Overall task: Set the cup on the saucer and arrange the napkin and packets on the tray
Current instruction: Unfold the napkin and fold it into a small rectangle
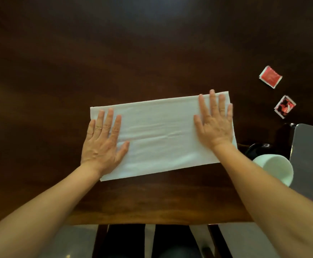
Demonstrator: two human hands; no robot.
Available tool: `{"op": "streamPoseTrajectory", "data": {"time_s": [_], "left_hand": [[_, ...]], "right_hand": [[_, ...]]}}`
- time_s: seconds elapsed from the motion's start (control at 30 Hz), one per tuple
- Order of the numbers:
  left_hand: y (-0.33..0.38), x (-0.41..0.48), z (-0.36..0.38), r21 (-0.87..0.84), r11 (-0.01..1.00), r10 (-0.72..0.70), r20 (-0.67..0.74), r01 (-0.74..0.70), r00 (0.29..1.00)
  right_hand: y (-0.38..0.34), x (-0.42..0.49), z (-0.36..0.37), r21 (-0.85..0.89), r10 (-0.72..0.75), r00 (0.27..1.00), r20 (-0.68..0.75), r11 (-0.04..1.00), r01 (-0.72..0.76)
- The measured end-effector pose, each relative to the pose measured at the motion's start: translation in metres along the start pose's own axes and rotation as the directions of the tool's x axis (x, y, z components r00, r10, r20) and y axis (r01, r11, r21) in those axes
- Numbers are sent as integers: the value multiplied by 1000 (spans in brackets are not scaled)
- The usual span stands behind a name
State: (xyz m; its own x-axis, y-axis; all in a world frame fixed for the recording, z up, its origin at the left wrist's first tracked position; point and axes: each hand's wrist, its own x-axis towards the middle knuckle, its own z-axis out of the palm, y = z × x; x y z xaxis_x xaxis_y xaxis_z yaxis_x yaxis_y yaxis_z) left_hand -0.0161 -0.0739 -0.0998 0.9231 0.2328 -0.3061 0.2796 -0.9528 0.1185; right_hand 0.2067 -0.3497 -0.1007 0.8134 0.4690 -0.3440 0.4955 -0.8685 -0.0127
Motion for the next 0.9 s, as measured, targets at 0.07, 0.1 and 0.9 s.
{"op": "streamPoseTrajectory", "data": {"time_s": [0.07,0.1,0.9], "left_hand": [[0,-1,1,6,1000,2,-8,-2,1000],[1,0,2,11,1000,3,-15,-2,1000],[-7,-46,8,112,971,202,75,-209,977]], "right_hand": [[24,3,-6,-26,80,996,42,997,-79],[26,5,-8,-38,85,994,63,996,-83],[3,-44,4,46,213,971,106,975,-219]]}}
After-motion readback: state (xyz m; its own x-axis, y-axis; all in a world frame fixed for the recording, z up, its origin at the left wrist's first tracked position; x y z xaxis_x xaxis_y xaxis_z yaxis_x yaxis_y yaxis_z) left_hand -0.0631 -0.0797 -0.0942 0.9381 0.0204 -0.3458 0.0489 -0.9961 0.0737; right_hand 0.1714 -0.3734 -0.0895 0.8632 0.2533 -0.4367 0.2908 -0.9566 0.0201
